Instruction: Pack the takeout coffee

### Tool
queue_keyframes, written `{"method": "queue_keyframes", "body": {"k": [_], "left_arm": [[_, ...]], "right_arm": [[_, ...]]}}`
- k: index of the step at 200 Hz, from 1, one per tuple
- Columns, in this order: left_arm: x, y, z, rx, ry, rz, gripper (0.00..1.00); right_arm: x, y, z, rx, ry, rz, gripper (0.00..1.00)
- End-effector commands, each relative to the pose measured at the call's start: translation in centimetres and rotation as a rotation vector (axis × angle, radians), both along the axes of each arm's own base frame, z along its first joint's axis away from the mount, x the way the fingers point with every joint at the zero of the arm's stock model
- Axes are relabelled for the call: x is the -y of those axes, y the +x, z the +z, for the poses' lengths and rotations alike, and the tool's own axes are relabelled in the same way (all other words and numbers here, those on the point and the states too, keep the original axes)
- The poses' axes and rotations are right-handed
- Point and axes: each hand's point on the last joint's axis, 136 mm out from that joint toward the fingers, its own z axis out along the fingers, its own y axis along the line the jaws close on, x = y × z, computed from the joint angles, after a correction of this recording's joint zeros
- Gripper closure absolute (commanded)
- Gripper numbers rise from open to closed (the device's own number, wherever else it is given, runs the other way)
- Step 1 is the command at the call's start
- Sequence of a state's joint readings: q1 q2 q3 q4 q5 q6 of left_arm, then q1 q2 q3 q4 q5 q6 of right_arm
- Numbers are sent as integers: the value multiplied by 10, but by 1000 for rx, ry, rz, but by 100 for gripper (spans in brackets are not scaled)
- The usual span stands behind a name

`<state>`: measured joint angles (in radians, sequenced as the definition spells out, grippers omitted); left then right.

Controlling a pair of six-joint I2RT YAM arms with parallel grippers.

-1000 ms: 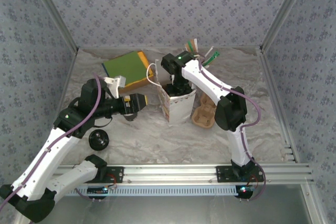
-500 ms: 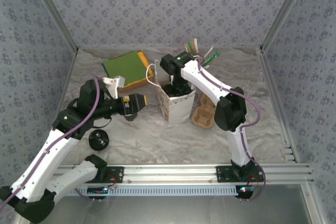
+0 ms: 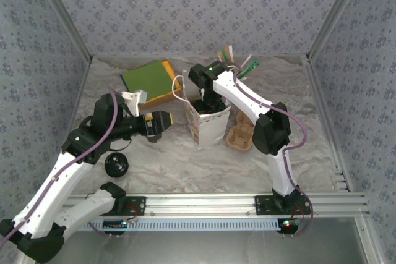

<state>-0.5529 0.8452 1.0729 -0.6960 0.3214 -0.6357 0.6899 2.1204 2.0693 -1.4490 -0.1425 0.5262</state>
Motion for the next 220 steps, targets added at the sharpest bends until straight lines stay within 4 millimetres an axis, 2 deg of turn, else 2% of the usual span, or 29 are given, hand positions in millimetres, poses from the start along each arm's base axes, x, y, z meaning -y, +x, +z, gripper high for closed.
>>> {"method": "queue_keyframes", "body": {"k": [1,220], "left_arm": [[0,-1,8,31,-2,-8,0],[0,-2,6,25,0,-7,0]], "right_arm": [[-2,-1,1,-4,-6,2,23],[-1,-3,6,3,-5,-2,21]]}}
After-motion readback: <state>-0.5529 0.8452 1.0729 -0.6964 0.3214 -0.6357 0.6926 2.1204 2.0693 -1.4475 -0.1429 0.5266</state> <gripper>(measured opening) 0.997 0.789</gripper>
